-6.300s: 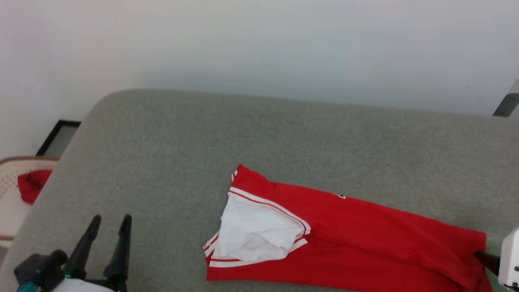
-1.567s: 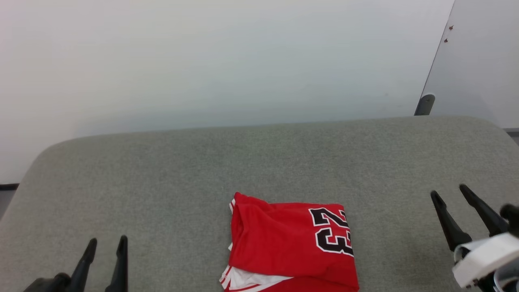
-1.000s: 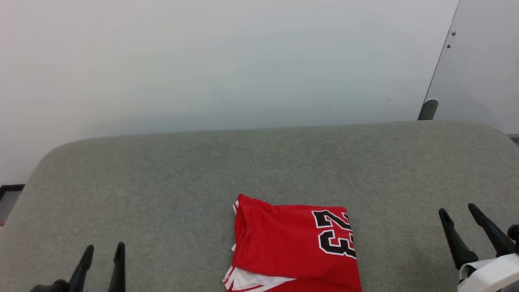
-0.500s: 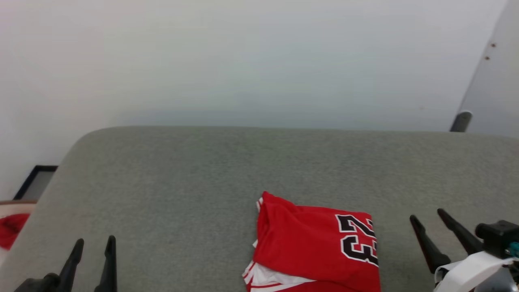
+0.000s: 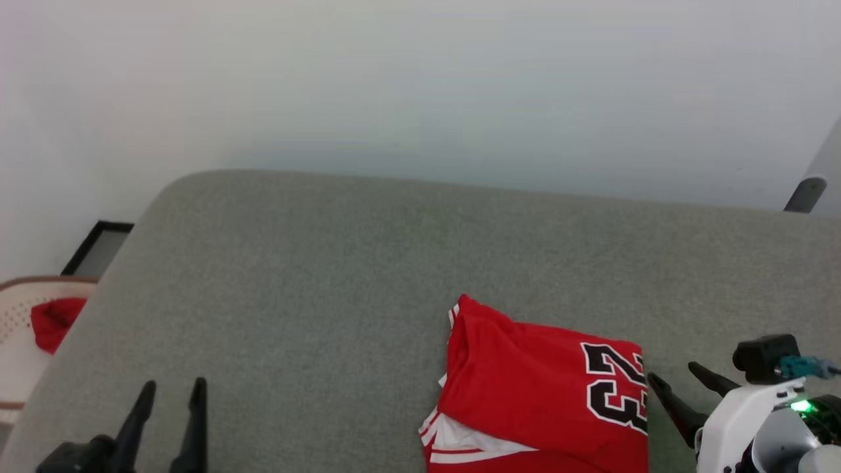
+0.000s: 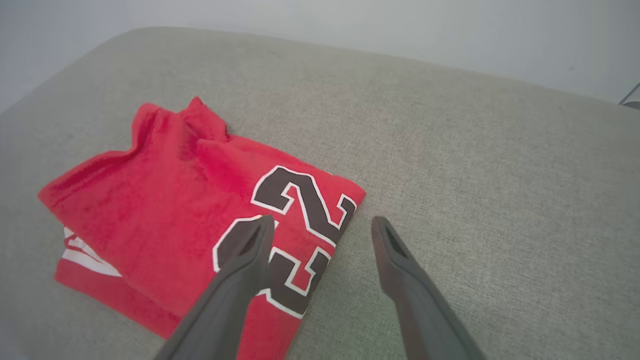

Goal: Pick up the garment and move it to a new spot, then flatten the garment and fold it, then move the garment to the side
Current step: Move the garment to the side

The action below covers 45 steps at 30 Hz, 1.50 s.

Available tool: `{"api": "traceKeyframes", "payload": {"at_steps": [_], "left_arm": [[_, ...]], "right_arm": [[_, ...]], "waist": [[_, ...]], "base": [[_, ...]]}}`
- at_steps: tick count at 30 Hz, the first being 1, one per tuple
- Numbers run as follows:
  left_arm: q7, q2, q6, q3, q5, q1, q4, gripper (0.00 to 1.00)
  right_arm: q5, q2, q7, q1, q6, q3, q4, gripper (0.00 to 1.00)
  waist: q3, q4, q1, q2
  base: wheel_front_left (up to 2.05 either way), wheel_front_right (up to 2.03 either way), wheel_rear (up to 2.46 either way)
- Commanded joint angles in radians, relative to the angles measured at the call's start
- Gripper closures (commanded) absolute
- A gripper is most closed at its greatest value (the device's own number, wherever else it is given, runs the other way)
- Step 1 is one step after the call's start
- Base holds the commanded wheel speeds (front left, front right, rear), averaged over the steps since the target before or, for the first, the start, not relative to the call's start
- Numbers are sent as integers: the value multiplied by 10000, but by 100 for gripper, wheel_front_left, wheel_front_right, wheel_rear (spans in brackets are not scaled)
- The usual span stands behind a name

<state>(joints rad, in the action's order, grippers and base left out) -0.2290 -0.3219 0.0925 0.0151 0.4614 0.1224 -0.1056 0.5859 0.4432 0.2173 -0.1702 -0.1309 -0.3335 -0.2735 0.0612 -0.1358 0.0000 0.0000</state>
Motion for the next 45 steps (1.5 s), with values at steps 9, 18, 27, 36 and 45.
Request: {"api": "traceKeyframes", "payload": {"at_steps": [9,18,27,36,45], "left_arm": [[-51,230,57,-408,1,-784,-126,0],[-206,383,173,-653,68,-1386,-525,0],[-292,483,220,-676,147,-1612,-763,0],[-339,500,255,-659,159,-1722,-928,0],[-357,413,302,-692,47,-1748,-883,0]], "right_arm": [[328,-57,2148,-527,4,311,-302,0],[378,-622,4090,-922,4,726,-709,0],[-201,-1046,5459,-1240,4,789,-1301,100],[-310,-891,5540,-1868,9,753,-1044,100],[-270,-121,5651,-2187,9,645,-288,100]], "waist": [[-1252,-415,0,0],[-1866,-696,0,0],[-2069,-787,0,0],[-2062,-654,0,0],[-1768,-176,0,0]], "base": [[0,0,0],[0,0,0],[0,0,0],[0,0,0],[0,0,0]]}}
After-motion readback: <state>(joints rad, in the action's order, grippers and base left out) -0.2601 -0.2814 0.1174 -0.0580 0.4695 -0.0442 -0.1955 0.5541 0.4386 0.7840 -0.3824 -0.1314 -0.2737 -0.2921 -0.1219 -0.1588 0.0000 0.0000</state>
